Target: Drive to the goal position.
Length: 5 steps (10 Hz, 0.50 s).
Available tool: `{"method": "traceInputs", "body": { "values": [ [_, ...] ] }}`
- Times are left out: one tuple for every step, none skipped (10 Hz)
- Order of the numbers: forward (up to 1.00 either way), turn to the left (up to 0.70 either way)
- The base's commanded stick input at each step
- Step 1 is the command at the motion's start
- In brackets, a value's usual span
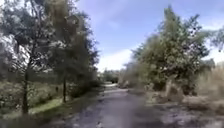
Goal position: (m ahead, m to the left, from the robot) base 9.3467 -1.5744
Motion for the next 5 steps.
{"method": "traceInputs", "body": {
  "values": [
    [0.5,0.0],
    [0.5,0.0],
    [0.5,0.0],
    [0.5,0.0],
    [0.5,0.0]
  ]
}}
